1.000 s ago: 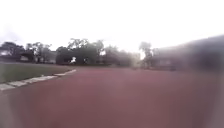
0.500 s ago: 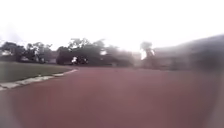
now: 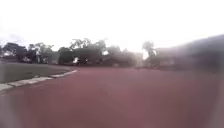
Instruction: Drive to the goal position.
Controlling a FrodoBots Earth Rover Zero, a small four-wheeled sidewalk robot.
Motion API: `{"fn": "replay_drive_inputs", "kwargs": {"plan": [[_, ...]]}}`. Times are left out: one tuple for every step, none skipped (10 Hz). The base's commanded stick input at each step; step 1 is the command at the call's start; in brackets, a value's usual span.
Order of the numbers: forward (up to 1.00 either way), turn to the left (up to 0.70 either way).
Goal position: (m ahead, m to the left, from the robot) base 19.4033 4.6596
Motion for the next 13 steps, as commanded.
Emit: {"fn": "replay_drive_inputs", "kwargs": {"plan": [[0.70,0.02],[0.70,0.02],[0.70,0.02],[0.70,0.02],[0.70,0.02],[0.70,0.02],[0.70,0.02],[0.70,0.02],[0.70,0.02],[0.70,0.03],[0.70,0.03],[0.70,0.02],[0.70,0.03]]}}
